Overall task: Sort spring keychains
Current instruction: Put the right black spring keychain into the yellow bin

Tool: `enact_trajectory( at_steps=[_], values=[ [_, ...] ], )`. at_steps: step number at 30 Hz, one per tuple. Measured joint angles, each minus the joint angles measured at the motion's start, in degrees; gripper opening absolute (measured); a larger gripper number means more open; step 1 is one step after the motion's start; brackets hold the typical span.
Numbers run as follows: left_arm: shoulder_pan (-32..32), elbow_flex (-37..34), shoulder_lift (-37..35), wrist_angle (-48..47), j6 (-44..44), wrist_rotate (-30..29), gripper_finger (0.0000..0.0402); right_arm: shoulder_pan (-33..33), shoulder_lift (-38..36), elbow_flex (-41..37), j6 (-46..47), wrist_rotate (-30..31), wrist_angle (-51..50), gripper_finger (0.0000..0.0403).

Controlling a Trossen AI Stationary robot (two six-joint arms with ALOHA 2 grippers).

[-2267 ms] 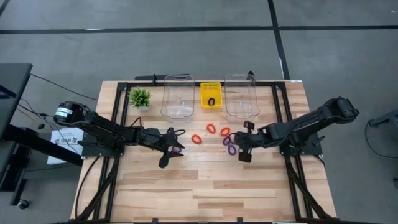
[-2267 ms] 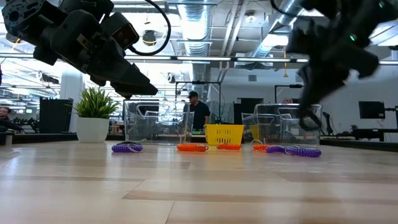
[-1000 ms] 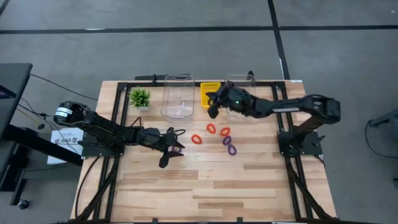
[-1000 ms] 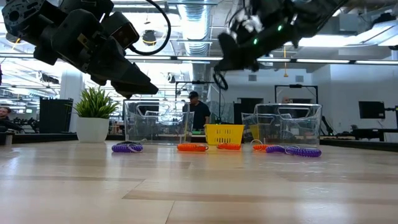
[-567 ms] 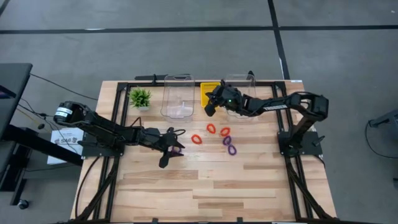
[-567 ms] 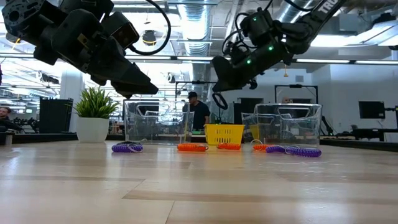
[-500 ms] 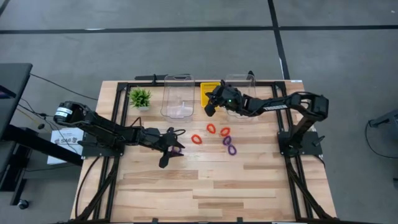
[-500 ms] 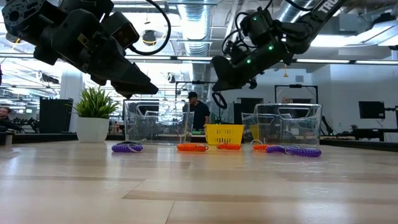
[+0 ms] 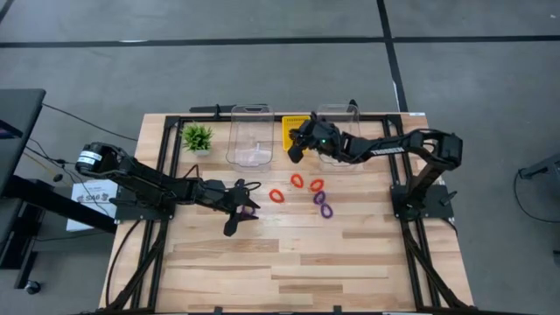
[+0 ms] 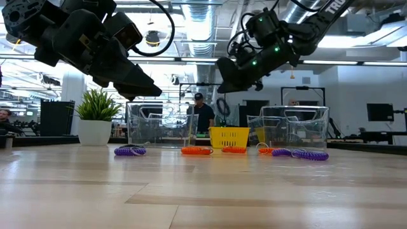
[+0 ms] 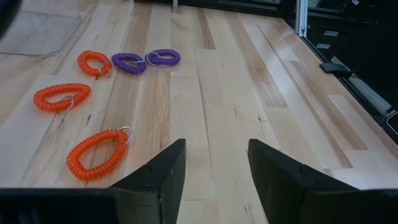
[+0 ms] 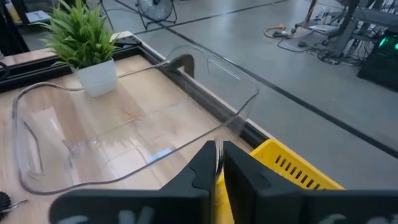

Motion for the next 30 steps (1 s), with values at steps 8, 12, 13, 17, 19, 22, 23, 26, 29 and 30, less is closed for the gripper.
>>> enact_trajectory(
  at_steps=[8, 12, 13, 17, 19, 22, 23, 26, 29, 30],
  values=[
    [0.0, 0.0, 0.0, 0.0, 0.0, -0.01, 0.0172, -1.24, -0.01, 0.0, 0.01, 0.17, -0.03, 0.0058],
    [0.0, 0.0, 0.0, 0.0, 0.0, 0.0, 0.0172, -1.16, -0.01, 0.0, 0.01, 0.15, -0.07, 0.0065],
    [0.0, 0.0, 0.0, 0.0, 0.0, 0.0, 0.0172, -1.14, -0.01, 0.0, 0.01, 0.15, -0.07, 0.0065],
    [0.0, 0.0, 0.0, 0.0, 0.0, 0.0, 0.0172, -1.0, -0.01, 0.0, 0.05, 0.15, -0.18, 0.0066],
    [0.0, 0.0, 0.0, 0.0, 0.0, 0.0, 0.0172, -0.63, -0.01, 0.0, 0.74, 0.13, -0.22, 0.0066],
    [0.0, 0.0, 0.0, 0.0, 0.0, -0.01, 0.0172, 0.49, -0.04, 0.02, 1.48, -0.34, -0.56, 0.0066],
    [0.0, 0.0, 0.0, 0.0, 0.0, 0.0, 0.0172, 1.01, -0.04, 0.02, 1.24, -0.77, -0.92, 0.0066],
    [0.01, 0.0, 0.0, 0.0, 0.0, -0.01, 0.0172, 3.41, -0.04, 0.02, -1.48, -1.86, -2.41, 0.0066],
    [0.0, 0.0, 0.0, 0.0, 0.0, 0.0, 0.0172, 6.52, -0.04, 0.02, -6.63, -4.12, -4.16, 0.0066],
    [0.0, 0.0, 0.0, 0.0, 0.0, 0.0, 0.0172, 7.51, -0.04, 0.02, -8.64, -5.28, -5.18, 0.0066]
  ],
)
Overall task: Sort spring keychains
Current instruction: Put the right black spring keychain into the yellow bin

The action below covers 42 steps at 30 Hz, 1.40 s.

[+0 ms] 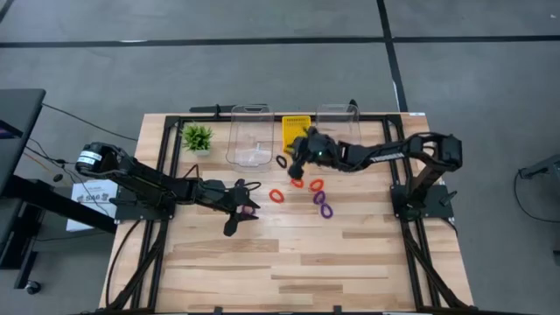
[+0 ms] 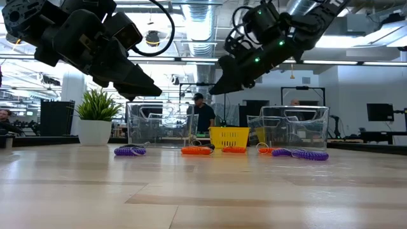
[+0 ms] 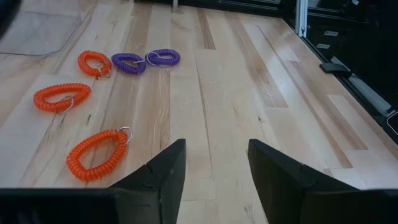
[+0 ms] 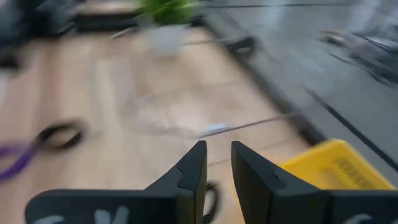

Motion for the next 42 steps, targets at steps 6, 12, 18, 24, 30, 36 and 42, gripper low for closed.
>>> enact_trajectory(
  at_steps=[6, 12, 18, 24, 30, 36, 42],
  values=[
    [0.0, 0.0, 0.0, 0.01, 0.0, 0.0, 0.0172, 4.25, 0.0, 0.0, -6.36, -1.59, -7.17, 0.0066],
    [0.01, 0.0, 0.0, 0.02, 0.0, 0.0, 0.0172, 4.02, 0.0, 2.03, -6.4, -1.54, -15.02, 0.0066],
    [0.0, 0.0, 0.0, 0.04, 0.0, -0.02, 0.0172, 4.09, 0.0, 6.54, -6.69, -1.54, -21.73, 0.0066],
    [0.02, 0.0, 0.0, 0.07, 0.0, 0.0, 0.0172, 4.22, 2.57, 11.03, -6.86, -1.54, -28.05, 0.0067],
    [0.02, 0.0, 0.0, 0.35, 0.0, 0.0, 0.0172, 4.22, 13.87, 19.56, -7.77, -1.54, -35.34, 0.0067],
    [0.01, 0.0, 0.0, 0.33, 0.0, 0.0, 0.0172, 4.21, 19.91, 25.34, -9.67, -1.52, -37.43, 0.0067],
    [0.01, 0.0, 0.0, 0.27, 0.0, 0.0, 0.0172, 4.22, 19.39, 25.84, -9.32, -0.65, -38.67, 0.0067]
  ],
)
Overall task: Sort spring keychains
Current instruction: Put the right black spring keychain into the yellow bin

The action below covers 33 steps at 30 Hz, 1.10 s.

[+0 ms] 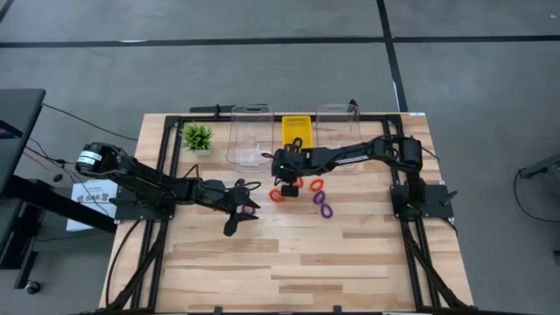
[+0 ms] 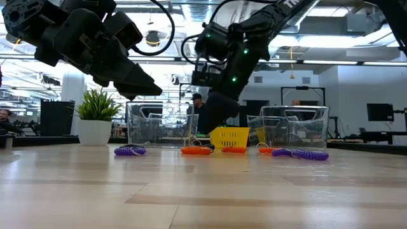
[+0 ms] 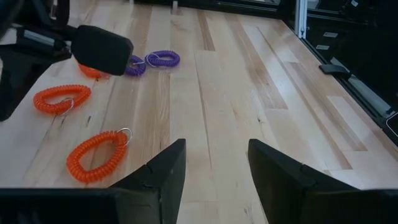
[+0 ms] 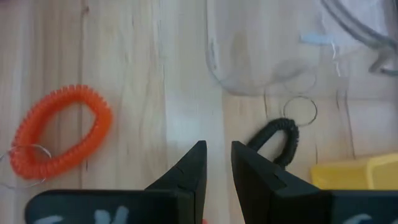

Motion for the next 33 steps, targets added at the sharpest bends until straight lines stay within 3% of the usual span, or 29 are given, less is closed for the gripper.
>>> enact_trajectory(
  at_steps=[27, 33],
  values=[
    [-0.01, 0.0, 0.0, 0.11, -0.02, 0.0, 0.0172, -1.6, 4.09, -0.07, 0.95, -0.04, 2.08, 0.0067],
    [0.0, 0.0, 0.0, 0.13, -0.01, 0.0, 0.0172, -1.53, 4.13, -0.09, 1.43, -0.02, 2.07, 0.0105]
  ],
)
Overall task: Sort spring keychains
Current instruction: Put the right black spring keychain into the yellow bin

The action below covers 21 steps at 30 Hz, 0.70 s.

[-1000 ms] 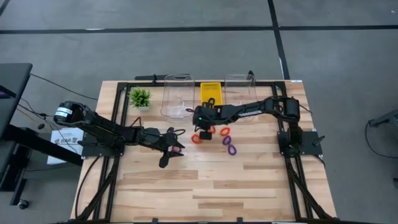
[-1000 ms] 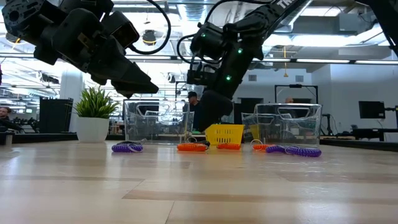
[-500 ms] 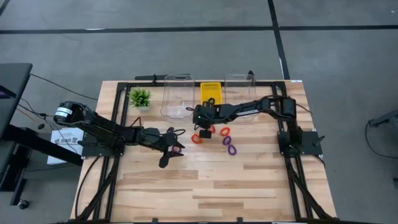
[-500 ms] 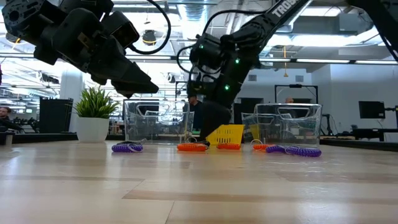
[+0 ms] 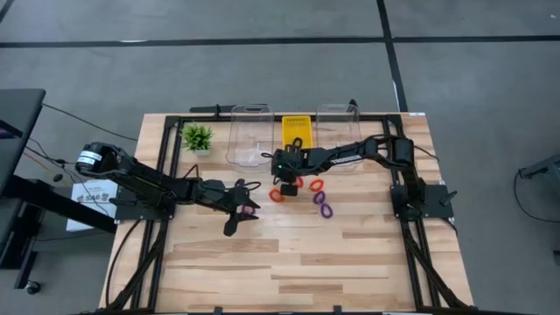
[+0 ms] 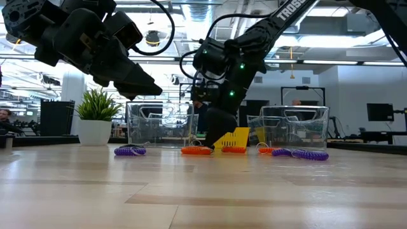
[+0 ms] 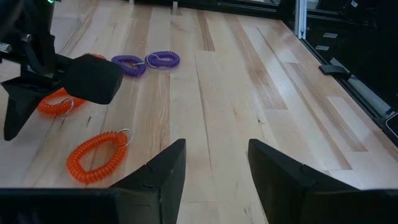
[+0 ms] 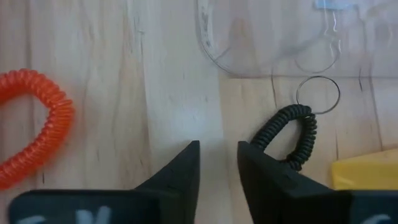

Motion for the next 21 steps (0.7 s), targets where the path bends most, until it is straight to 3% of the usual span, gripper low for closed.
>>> enact_trajectory(
  at_steps=[10, 21],
  values=[
    [0.0, 0.0, 0.0, 0.02, 0.0, 0.0, 0.0172, 0.0, 0.0, 0.0, 0.14, 0.62, 0.15, 0.0198],
    [0.0, 0.0, 0.0, 0.02, 0.0, 0.0, 0.0172, -0.85, 0.0, 0.0, 0.03, 1.37, -0.03, 0.0203]
  ],
)
